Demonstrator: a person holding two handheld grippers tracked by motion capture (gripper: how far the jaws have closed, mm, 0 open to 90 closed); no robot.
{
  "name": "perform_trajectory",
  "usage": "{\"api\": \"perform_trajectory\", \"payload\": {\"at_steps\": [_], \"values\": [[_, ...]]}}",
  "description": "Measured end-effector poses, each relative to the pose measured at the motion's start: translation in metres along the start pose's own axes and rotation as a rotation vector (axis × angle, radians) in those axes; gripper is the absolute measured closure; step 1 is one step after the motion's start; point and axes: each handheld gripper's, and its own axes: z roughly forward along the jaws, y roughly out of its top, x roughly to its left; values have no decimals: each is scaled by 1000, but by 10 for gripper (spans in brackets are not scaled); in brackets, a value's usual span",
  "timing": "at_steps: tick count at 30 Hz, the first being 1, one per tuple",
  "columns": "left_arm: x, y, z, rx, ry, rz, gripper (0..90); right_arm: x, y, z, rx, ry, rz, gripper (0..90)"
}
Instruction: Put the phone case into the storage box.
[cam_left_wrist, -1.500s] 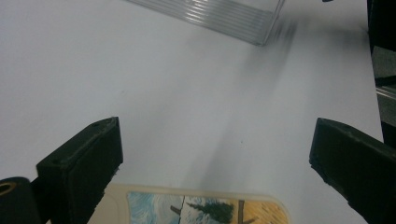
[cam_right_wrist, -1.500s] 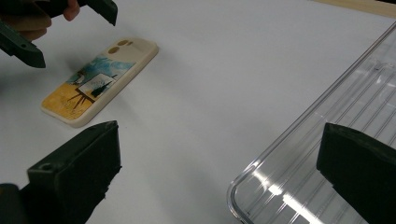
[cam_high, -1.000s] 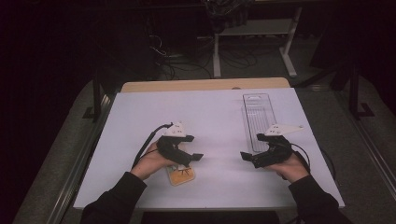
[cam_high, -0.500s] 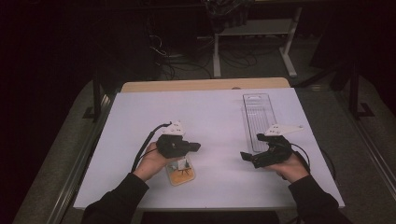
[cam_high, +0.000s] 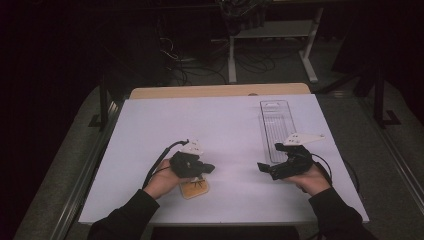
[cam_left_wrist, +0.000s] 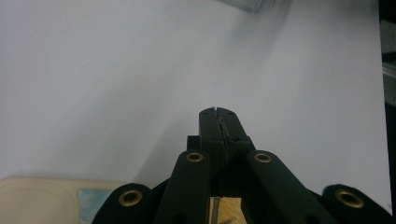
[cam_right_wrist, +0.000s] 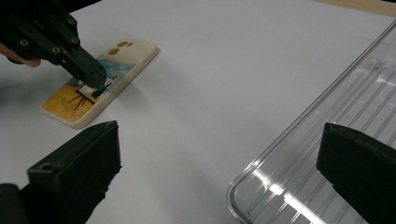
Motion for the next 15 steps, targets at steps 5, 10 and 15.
{"api": "perform_trajectory", "payload": {"at_steps": [5, 10, 15], "values": [[-4, -3, 6, 45, -9, 23, 899, 0, 0, 0, 0, -1, 0, 0], [-9, -5, 12, 90, -22, 9, 899, 0, 0, 0, 0, 0, 0, 0], [-12, -7, 19, 150, -35, 22, 900, 0, 0, 0, 0, 0, 5, 0]]}}
